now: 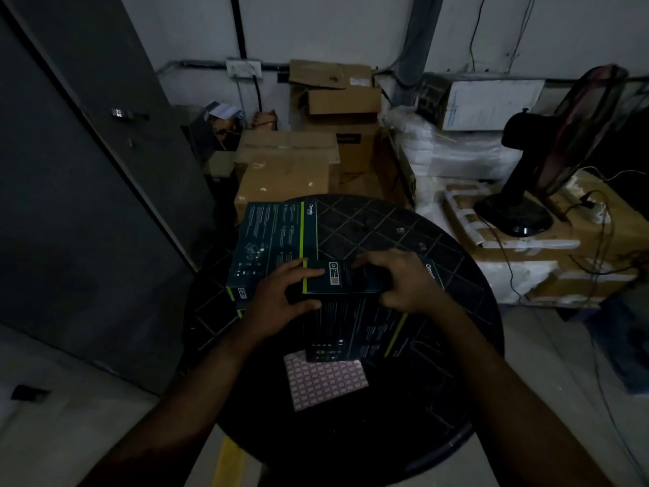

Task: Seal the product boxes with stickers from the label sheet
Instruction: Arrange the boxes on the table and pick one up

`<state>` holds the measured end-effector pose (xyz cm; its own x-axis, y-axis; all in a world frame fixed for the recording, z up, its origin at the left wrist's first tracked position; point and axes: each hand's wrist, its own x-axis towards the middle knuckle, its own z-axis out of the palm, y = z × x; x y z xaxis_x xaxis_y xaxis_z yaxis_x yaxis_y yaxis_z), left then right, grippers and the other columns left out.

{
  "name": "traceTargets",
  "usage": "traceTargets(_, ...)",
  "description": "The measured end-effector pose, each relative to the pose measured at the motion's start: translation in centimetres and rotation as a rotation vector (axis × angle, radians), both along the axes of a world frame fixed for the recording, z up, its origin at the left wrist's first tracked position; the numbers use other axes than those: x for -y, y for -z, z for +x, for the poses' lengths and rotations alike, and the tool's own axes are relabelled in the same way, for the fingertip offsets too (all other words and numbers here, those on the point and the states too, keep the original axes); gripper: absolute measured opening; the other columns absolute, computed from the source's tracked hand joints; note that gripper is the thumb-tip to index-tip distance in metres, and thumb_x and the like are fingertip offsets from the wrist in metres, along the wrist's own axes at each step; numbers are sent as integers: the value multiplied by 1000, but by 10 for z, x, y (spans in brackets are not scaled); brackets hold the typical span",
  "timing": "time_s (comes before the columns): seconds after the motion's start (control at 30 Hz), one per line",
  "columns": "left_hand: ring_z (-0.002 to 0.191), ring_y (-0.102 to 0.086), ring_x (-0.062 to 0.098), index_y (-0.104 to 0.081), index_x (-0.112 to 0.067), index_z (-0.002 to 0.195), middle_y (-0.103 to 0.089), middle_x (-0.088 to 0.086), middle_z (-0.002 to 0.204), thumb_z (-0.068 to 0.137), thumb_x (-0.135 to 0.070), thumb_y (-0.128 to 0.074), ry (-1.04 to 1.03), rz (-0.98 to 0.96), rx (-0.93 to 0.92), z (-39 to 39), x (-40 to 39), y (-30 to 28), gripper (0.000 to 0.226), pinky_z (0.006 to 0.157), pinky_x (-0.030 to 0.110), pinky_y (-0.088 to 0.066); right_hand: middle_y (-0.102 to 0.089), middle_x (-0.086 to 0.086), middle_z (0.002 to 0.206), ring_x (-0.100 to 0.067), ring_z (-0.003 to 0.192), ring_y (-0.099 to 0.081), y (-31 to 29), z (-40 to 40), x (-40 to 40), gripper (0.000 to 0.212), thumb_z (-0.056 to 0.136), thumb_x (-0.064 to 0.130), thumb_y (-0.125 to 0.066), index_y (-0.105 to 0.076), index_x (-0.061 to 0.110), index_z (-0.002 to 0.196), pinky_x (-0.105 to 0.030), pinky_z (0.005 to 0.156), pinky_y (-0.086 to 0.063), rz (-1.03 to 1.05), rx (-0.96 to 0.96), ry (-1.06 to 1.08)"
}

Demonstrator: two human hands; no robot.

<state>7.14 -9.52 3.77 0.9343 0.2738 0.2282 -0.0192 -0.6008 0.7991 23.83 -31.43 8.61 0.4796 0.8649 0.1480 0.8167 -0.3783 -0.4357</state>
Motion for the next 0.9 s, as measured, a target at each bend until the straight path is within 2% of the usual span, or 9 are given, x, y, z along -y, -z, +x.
traceTargets(0.07, 139, -40, 7, -59, -52, 127, -42, -6, 152, 72, -62, -75, -30, 6, 13, 0, -1, 3, 58, 112, 35, -36, -61, 10, 133, -20, 121, -56, 1, -6, -8, 69, 60, 29, -68, -56, 44, 126, -49, 102, -43, -46, 109, 33)
traceTargets(0.17, 136, -43, 12, -64, -41, 124, -45, -7, 148, 75, -45, -81, -92, 58, 104, 3, 3, 5, 52, 109, 29, -38, -55, 9, 140, -21, 127, -49, 7, -23, -20, 56, 71, 35, -71, -60, 43, 125, -48, 105, -35, 4, 210, 13)
traceTargets(0.27, 124, -52, 15, -75, -23, 108, -59, -7, 132, 72, -25, -86, -188, 157, 276, 6, 10, 9, 38, 101, 28, -44, -63, 12, 125, -17, 118, -54, 27, -42, -32, 34, 81, 44, -71, -69, 37, 114, -47, 101, -39, 203, 244, 55)
traceTargets(0.33, 114, -56, 10, -77, -17, 99, -66, -11, 116, 73, -23, -84, -204, 182, 348, 6, 15, 10, 27, 97, 24, -46, -68, 15, 112, -16, 109, -59, 36, -51, -41, 20, 82, 41, -72, -73, 34, 101, -48, 95, -43, 317, 263, 132)
traceTargets(0.53, 111, -62, 15, -78, -11, 93, -72, -5, 104, 77, -10, -82, -230, 138, 359, 4, 19, 13, 16, 98, 19, -45, -73, 14, 92, -15, 90, -65, 48, -60, -55, 4, 84, 31, -77, -77, 30, 88, -42, 83, -47, 464, 264, 191)
traceTargets(0.67, 111, -63, 13, -78, -10, 92, -71, -5, 104, 80, -6, -79, -180, 150, 367, 2, 15, 10, 13, 99, 21, -45, -72, 12, 87, -15, 87, -62, 44, -67, -56, 2, 82, 25, -79, -77, 26, 83, -39, 80, -44, 481, 308, 200)
traceTargets(0.8, 116, -62, 11, -77, -6, 92, -70, -1, 107, 82, -2, -77, -148, 124, 354, 4, 18, 8, 11, 99, 22, -47, -75, 12, 101, -12, 92, -65, 45, -49, -45, 16, 80, 24, -80, -78, 27, 96, -40, 82, -50, 414, 242, 61)
traceTargets(0.9, 115, -61, 4, -75, -5, 89, -69, 3, 110, 84, 0, -74, -112, 106, 351, 7, 22, 7, 7, 98, 18, -47, -73, 11, 105, -16, 96, -64, 42, -43, -33, 19, 79, 25, -81, -76, 25, 98, -42, 81, -51, 376, 178, 78)
